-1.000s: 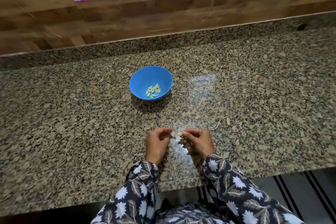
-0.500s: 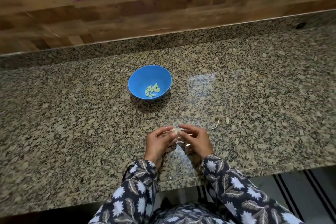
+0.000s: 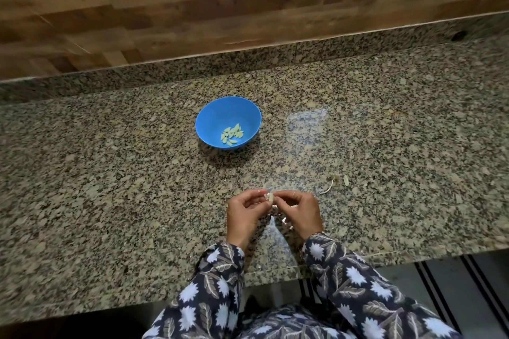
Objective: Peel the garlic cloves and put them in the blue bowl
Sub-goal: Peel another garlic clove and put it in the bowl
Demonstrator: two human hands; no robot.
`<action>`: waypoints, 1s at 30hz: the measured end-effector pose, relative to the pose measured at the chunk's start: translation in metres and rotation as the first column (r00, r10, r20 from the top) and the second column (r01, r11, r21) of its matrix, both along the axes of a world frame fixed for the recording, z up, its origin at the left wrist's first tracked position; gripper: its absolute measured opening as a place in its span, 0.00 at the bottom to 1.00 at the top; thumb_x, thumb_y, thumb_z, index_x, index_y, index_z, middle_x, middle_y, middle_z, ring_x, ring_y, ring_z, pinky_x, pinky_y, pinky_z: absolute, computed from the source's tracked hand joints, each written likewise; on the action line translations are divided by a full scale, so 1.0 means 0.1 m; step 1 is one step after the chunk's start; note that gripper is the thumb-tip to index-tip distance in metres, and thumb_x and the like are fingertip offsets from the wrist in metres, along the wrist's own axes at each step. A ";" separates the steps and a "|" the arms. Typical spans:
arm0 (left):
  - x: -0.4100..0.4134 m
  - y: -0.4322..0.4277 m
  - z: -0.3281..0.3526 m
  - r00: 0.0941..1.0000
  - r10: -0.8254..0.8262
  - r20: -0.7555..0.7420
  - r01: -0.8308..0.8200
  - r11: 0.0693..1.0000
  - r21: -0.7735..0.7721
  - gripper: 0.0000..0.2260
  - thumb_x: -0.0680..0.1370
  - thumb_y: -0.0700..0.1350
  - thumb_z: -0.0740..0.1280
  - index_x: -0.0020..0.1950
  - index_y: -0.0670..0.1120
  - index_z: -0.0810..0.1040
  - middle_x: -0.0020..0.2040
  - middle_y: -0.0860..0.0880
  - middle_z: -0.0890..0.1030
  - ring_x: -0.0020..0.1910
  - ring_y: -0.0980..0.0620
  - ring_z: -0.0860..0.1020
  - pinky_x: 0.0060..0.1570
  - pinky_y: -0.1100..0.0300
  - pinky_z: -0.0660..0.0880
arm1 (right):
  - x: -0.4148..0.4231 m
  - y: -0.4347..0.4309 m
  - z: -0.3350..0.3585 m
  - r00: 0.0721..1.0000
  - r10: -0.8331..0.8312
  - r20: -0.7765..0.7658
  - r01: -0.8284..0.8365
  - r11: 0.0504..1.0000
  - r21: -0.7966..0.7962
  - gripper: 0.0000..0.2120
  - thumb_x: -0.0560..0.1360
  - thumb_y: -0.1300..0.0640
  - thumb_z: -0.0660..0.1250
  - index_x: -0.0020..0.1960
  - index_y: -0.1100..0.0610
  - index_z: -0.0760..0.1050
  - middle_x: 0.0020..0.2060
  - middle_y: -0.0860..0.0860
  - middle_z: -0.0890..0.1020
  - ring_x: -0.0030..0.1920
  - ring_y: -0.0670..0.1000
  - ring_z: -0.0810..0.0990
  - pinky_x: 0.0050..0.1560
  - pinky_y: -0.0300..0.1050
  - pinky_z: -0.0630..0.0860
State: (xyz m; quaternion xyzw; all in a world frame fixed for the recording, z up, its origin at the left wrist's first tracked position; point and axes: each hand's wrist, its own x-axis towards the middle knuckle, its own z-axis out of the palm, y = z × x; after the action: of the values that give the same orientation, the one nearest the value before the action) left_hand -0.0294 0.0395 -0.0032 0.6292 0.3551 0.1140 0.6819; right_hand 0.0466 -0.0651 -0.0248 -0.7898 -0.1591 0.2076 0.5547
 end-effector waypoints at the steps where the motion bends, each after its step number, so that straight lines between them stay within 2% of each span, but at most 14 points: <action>1: 0.00 0.00 0.00 1.000 -0.004 0.003 0.004 1.000 0.016 0.12 0.69 0.31 0.71 0.50 0.43 0.80 0.46 0.46 0.82 0.46 0.51 0.81 0.43 0.65 0.79 | 0.00 0.00 0.00 1.000 -0.009 0.001 0.009 1.000 0.002 0.08 0.70 0.63 0.71 0.49 0.59 0.81 0.42 0.50 0.83 0.40 0.42 0.80 0.44 0.33 0.78; 4: 0.01 -0.01 -0.01 1.000 -0.014 0.004 0.014 0.999 0.039 0.12 0.69 0.30 0.71 0.50 0.43 0.80 0.45 0.48 0.82 0.45 0.53 0.81 0.42 0.67 0.78 | -0.01 0.02 -0.02 0.999 -0.044 -0.008 0.044 0.999 -0.002 0.08 0.70 0.63 0.71 0.49 0.59 0.82 0.40 0.49 0.83 0.39 0.43 0.81 0.43 0.33 0.78; 6: 0.01 -0.01 -0.01 1.000 0.009 0.005 -0.008 1.000 -0.027 0.12 0.70 0.30 0.70 0.50 0.42 0.80 0.44 0.48 0.82 0.45 0.51 0.81 0.43 0.66 0.79 | 0.00 0.03 -0.02 0.997 -0.063 -0.040 0.064 0.998 0.013 0.07 0.70 0.64 0.70 0.47 0.59 0.82 0.40 0.50 0.83 0.40 0.46 0.81 0.44 0.36 0.78; 9: -0.02 0.00 0.00 0.991 0.127 0.033 -0.107 0.927 -0.359 0.11 0.71 0.29 0.68 0.52 0.38 0.79 0.47 0.40 0.83 0.45 0.47 0.82 0.43 0.61 0.80 | 0.01 0.02 0.00 0.982 -0.101 -0.158 0.113 0.991 0.071 0.07 0.72 0.66 0.68 0.42 0.55 0.81 0.38 0.50 0.82 0.40 0.49 0.81 0.43 0.39 0.79; 13: -0.06 0.03 -0.01 0.971 0.226 0.080 -0.106 0.703 -0.703 0.14 0.71 0.29 0.66 0.56 0.33 0.76 0.48 0.36 0.82 0.41 0.47 0.82 0.42 0.61 0.81 | -0.04 0.02 0.06 0.910 -0.034 -0.413 0.118 0.977 0.180 0.05 0.75 0.61 0.65 0.43 0.56 0.78 0.36 0.52 0.79 0.32 0.50 0.76 0.23 0.37 0.72; 16: -0.06 0.05 -0.02 0.970 0.233 0.071 -0.091 0.616 -0.782 0.17 0.68 0.30 0.67 0.56 0.32 0.75 0.46 0.37 0.82 0.39 0.49 0.82 0.39 0.62 0.81 | -0.06 0.03 0.08 0.857 0.016 -0.515 0.128 0.962 0.242 0.04 0.74 0.62 0.65 0.48 0.61 0.78 0.37 0.53 0.80 0.33 0.48 0.77 0.21 0.35 0.72; 19: -0.06 0.04 -0.01 0.976 0.208 0.059 -0.088 0.629 -0.772 0.12 0.69 0.31 0.67 0.52 0.33 0.76 0.45 0.38 0.81 0.37 0.50 0.82 0.36 0.64 0.80 | -0.03 0.02 0.08 0.808 0.021 -0.588 0.177 0.944 0.278 0.02 0.73 0.63 0.67 0.44 0.60 0.78 0.38 0.53 0.80 0.35 0.49 0.78 0.23 0.36 0.73; 21: -0.05 0.03 -0.03 0.991 0.135 0.019 -0.091 0.757 -0.647 0.09 0.71 0.31 0.67 0.52 0.36 0.78 0.46 0.40 0.82 0.39 0.50 0.82 0.38 0.63 0.80 | -0.03 0.02 0.08 0.804 0.012 -0.594 0.186 0.944 0.271 0.01 0.73 0.64 0.67 0.43 0.60 0.78 0.38 0.54 0.80 0.33 0.48 0.79 0.23 0.36 0.73; 23: -0.03 0.03 -0.08 0.993 0.024 -0.113 -0.053 0.966 -0.253 0.09 0.74 0.32 0.67 0.49 0.42 0.80 0.49 0.43 0.82 0.44 0.49 0.82 0.45 0.58 0.80 | -0.03 0.02 0.09 0.807 -0.011 -0.590 0.202 0.945 0.258 0.01 0.73 0.65 0.67 0.43 0.61 0.77 0.38 0.56 0.80 0.31 0.48 0.79 0.22 0.36 0.73; 24: -0.03 0.04 -0.10 0.984 -0.007 -0.177 0.004 1.000 -0.015 0.10 0.74 0.32 0.67 0.48 0.46 0.81 0.51 0.45 0.82 0.47 0.50 0.81 0.49 0.55 0.80 | -0.04 0.01 0.10 0.803 -0.021 -0.595 0.218 0.940 0.261 0.01 0.73 0.66 0.67 0.43 0.62 0.76 0.38 0.57 0.81 0.30 0.48 0.79 0.21 0.36 0.73; 25: -0.03 0.03 -0.08 0.978 -0.033 -0.208 0.072 0.980 0.184 0.11 0.74 0.34 0.67 0.49 0.48 0.81 0.52 0.48 0.82 0.48 0.51 0.81 0.51 0.53 0.79 | -0.04 0.00 0.12 0.796 -0.031 -0.605 0.237 0.935 0.264 0.01 0.73 0.66 0.66 0.44 0.63 0.75 0.38 0.57 0.81 0.28 0.48 0.79 0.20 0.36 0.73; 27: -0.05 0.02 -0.03 0.956 -0.094 -0.278 0.224 0.847 0.482 0.09 0.76 0.40 0.67 0.54 0.49 0.81 0.51 0.53 0.81 0.46 0.55 0.80 0.47 0.60 0.79 | -0.04 -0.02 0.15 0.784 -0.051 -0.619 0.262 0.931 0.255 0.02 0.74 0.66 0.65 0.47 0.65 0.74 0.34 0.55 0.82 0.25 0.47 0.78 0.18 0.36 0.72; 29: -0.06 0.01 -0.01 0.911 -0.107 -0.397 0.357 0.686 0.634 0.07 0.77 0.47 0.67 0.53 0.51 0.80 0.48 0.55 0.82 0.41 0.58 0.79 0.39 0.67 0.76 | -0.03 -0.04 0.16 0.782 -0.055 -0.620 0.266 0.930 0.253 0.03 0.74 0.66 0.65 0.47 0.65 0.74 0.33 0.54 0.82 0.24 0.47 0.78 0.18 0.37 0.72; 30: -0.06 0.02 -0.01 0.892 -0.113 -0.438 0.399 0.651 0.645 0.06 0.77 0.48 0.67 0.53 0.51 0.80 0.48 0.55 0.82 0.41 0.58 0.79 0.40 0.66 0.77 | -0.03 -0.04 0.16 0.787 -0.054 -0.614 0.260 0.932 0.251 0.02 0.74 0.67 0.64 0.46 0.65 0.74 0.34 0.55 0.82 0.24 0.47 0.78 0.19 0.37 0.73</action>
State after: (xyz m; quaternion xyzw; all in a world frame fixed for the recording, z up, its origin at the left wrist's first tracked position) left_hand -0.0349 0.0410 -0.0044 0.8992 0.3054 0.0279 0.3120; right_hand 0.0440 -0.0691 -0.0087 -0.5927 0.0593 0.3695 0.7132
